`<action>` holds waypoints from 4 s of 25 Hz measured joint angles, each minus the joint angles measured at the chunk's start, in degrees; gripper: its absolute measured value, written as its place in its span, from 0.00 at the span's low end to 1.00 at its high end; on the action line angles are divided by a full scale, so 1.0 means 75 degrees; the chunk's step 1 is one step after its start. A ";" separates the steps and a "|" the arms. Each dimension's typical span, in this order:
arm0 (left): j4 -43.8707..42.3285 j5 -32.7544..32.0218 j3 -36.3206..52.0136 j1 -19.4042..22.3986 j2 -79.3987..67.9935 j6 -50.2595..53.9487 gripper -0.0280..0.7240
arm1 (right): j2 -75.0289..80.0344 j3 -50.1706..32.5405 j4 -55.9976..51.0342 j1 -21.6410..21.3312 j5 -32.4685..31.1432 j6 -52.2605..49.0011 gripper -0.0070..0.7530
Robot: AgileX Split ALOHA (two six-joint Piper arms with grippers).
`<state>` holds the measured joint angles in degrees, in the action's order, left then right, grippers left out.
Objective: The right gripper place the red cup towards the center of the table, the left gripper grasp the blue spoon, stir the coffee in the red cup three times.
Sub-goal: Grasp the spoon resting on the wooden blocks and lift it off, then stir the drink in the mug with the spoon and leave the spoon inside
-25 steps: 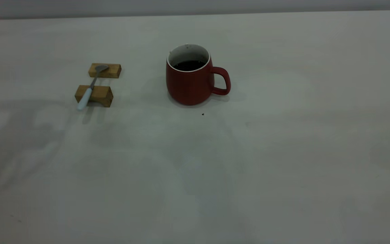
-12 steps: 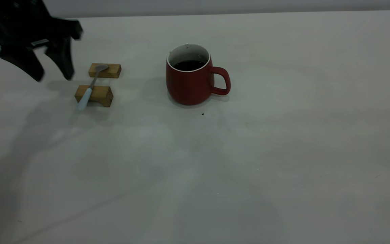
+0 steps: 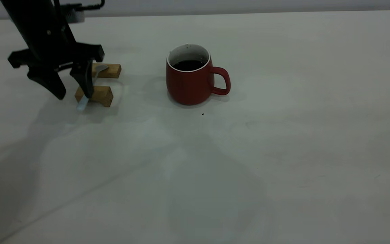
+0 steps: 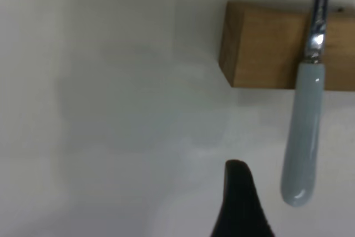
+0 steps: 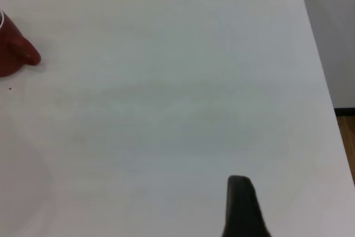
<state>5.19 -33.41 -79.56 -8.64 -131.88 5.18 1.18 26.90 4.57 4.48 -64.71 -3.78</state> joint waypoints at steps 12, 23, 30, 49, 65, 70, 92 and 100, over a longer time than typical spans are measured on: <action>0.0344 0.0382 -0.0284 0.0000 -0.0789 0.0000 0.79 | 0.0000 0.0000 0.0000 0.0000 0.0000 -0.0007 0.71; 0.0362 0.0429 -0.0494 0.0000 -0.0861 0.0000 0.22 | 0.0000 0.0000 0.0000 0.0000 0.0000 -0.0007 0.71; 0.0747 -0.0354 -0.0839 0.0000 -0.0212 0.0010 0.22 | 0.0000 0.0000 0.0000 0.0000 0.0000 -0.0007 0.71; 1.0140 -0.3051 -0.0956 0.0000 0.0590 0.1988 0.22 | 0.0000 0.0000 0.0000 0.0000 0.0000 -0.0007 0.70; 1.1350 -0.1459 -0.0956 -0.0777 0.0493 0.6440 0.22 | 0.0000 0.0000 0.0000 0.0000 0.0000 -0.0007 0.70; 1.1713 -0.0936 -0.0956 -0.0910 0.0082 0.6475 0.22 | 0.0000 0.0000 0.0000 0.0000 0.0000 -0.0007 0.70; 1.2388 -0.0552 -0.1172 -0.0609 -0.1484 0.6237 0.22 | 0.0000 0.0000 0.0004 0.0000 0.0000 -0.0007 0.70; 1.2508 -0.0642 -0.1791 -0.1057 -0.1743 0.5950 0.22 | 0.0000 0.0000 0.0004 0.0000 0.0000 -0.0007 0.70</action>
<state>99.01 -38.23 -92.99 -16.57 -144.95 49.81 1.18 26.90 4.60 4.48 -64.71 -3.83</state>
